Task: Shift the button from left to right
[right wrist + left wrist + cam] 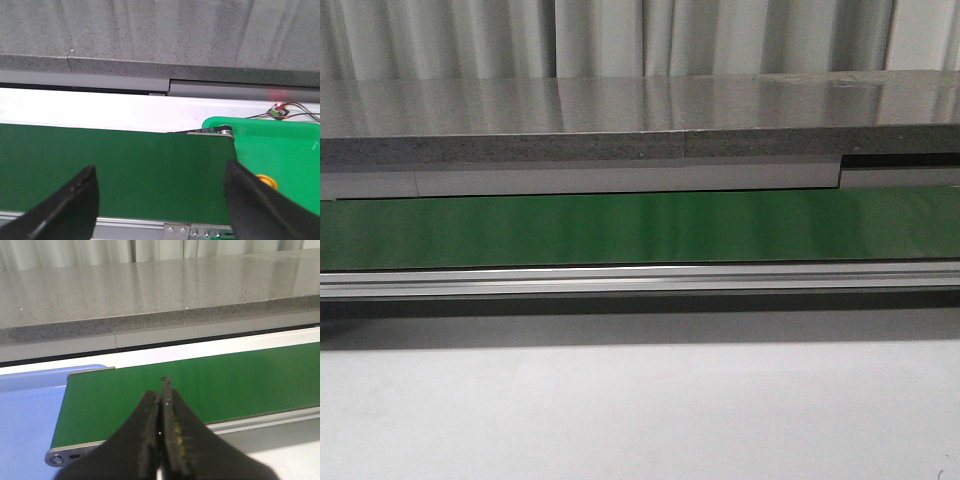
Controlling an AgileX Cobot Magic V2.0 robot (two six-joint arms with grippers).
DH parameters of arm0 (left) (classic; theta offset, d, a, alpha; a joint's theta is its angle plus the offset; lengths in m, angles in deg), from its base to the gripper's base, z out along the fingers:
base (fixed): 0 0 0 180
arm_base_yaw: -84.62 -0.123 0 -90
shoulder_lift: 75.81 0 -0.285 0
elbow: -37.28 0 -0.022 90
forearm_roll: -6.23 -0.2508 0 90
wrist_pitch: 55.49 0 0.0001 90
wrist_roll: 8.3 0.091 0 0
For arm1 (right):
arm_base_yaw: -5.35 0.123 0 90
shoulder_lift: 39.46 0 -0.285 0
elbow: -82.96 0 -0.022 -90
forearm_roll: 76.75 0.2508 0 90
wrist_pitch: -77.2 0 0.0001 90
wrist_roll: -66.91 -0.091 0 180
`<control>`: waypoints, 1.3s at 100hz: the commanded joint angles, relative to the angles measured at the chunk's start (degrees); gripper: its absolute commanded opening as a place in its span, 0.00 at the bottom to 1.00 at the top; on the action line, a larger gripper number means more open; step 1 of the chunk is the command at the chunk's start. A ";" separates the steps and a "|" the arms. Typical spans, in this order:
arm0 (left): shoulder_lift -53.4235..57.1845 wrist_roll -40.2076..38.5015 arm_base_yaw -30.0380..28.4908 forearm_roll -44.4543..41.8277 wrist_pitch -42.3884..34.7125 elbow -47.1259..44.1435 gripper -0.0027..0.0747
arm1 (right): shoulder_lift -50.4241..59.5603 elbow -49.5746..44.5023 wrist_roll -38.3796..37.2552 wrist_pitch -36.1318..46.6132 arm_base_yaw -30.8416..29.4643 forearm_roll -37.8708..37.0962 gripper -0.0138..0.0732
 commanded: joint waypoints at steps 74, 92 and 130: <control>-0.38 -0.06 0.51 0.32 -4.75 1.62 0.01 | 18.96 -9.36 0.13 -9.23 0.08 1.66 0.08; -0.38 -0.06 0.51 0.32 -4.75 1.62 0.01 | 18.96 -9.36 0.13 -9.29 0.65 1.66 0.08; -0.38 -0.06 0.51 0.32 -4.75 1.62 0.01 | 18.96 -9.36 0.13 -9.29 0.65 1.66 0.08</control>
